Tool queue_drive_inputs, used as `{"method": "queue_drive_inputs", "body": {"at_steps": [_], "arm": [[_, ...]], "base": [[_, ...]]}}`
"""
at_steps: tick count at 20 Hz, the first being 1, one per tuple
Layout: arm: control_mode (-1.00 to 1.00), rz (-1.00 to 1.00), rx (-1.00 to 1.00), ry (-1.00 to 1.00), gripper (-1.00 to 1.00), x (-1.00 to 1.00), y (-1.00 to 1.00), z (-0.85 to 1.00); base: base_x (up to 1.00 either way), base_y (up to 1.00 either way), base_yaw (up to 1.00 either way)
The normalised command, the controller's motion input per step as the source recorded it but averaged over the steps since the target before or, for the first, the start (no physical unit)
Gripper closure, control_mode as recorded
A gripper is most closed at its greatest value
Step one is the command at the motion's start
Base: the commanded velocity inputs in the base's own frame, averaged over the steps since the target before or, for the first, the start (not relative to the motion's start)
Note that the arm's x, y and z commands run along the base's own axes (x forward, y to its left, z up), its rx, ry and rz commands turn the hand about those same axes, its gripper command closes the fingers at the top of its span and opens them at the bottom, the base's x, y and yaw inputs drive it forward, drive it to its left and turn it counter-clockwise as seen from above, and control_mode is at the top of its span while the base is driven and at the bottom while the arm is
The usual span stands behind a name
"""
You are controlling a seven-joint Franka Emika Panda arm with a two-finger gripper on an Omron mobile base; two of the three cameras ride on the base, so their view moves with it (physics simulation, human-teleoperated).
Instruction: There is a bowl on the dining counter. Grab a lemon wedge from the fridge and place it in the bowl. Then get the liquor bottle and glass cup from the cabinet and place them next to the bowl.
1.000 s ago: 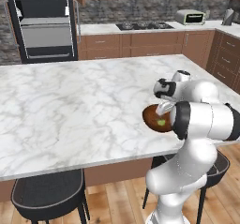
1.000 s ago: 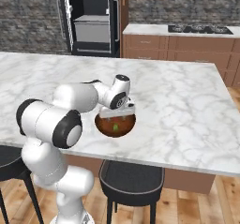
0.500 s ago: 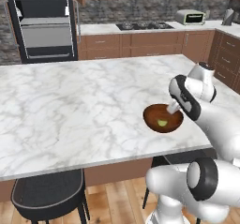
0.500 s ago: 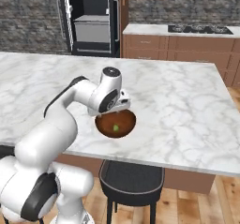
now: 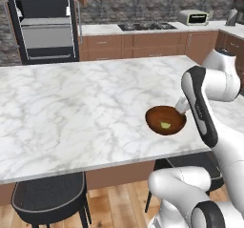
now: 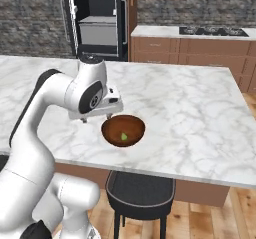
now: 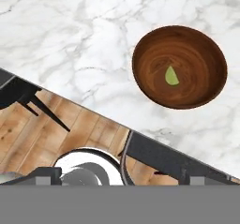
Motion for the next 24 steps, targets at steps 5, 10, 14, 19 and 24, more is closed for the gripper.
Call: {"method": "queue_drive_inputs", "body": {"at_steps": [5,10,14,19,24], "arm": [[-1.00,-0.08,0.00,0.23,-1.00,-1.00,0.24,0.74],[-1.00,-0.11,0.00,0.25,-1.00,-0.92,0.34,0.12],[-1.00,-0.14,0.00,0.11,-1.00,-0.78,0.35,-0.17],[-1.00,-0.05,-0.08,-0.01,-1.00,-0.36,0.13,-0.29],[-1.00,0.00,-0.01,0.04,-1.00,-0.01,0.00,-0.16]], "base": [[0.00,0.00,0.00],[0.00,0.00,0.00],[0.00,0.00,0.00],[0.00,0.00,0.00],[0.00,0.00,0.00]]}}
